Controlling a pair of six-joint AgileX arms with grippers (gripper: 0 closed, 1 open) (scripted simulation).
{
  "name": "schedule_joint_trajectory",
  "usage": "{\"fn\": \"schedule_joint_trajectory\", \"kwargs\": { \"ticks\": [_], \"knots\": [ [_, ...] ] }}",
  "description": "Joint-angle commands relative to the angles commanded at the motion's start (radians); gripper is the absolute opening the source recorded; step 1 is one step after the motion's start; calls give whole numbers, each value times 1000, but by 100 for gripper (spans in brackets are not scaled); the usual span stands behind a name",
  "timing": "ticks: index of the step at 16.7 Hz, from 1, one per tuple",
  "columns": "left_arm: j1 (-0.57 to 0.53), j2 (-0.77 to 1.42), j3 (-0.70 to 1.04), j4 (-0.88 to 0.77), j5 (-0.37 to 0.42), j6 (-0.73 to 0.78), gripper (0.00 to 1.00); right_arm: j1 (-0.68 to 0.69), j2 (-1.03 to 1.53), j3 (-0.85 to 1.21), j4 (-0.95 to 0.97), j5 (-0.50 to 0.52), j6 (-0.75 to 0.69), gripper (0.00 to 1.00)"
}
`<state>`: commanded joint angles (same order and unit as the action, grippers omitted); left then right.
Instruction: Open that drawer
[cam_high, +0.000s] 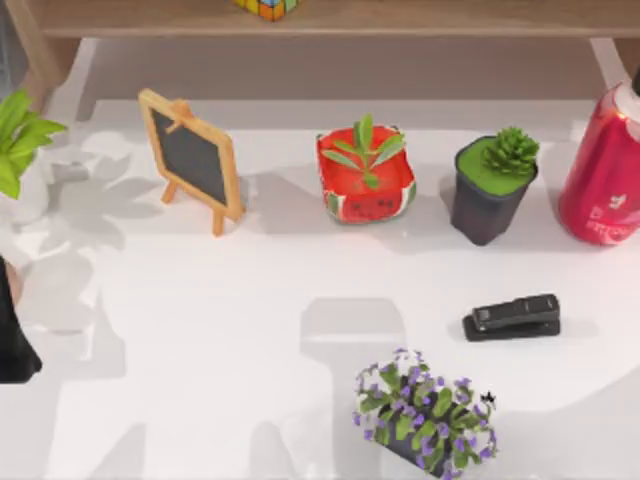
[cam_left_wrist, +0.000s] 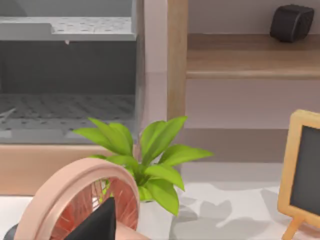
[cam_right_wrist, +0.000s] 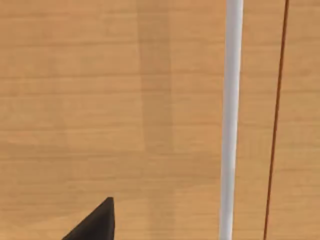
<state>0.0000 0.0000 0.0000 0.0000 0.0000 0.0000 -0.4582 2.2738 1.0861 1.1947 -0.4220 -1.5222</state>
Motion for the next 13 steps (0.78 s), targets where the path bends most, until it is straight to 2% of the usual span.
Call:
{"fn": "schedule_joint_trajectory", "kwargs": {
  "ticks": [7,13],
  "knots": [
    [0,0,0,0,0,0,100,5,26,12,9,1,-34,100],
    [0,0,0,0,0,0,100,21,76,120,-46,22,-36,100]
  ]
}}
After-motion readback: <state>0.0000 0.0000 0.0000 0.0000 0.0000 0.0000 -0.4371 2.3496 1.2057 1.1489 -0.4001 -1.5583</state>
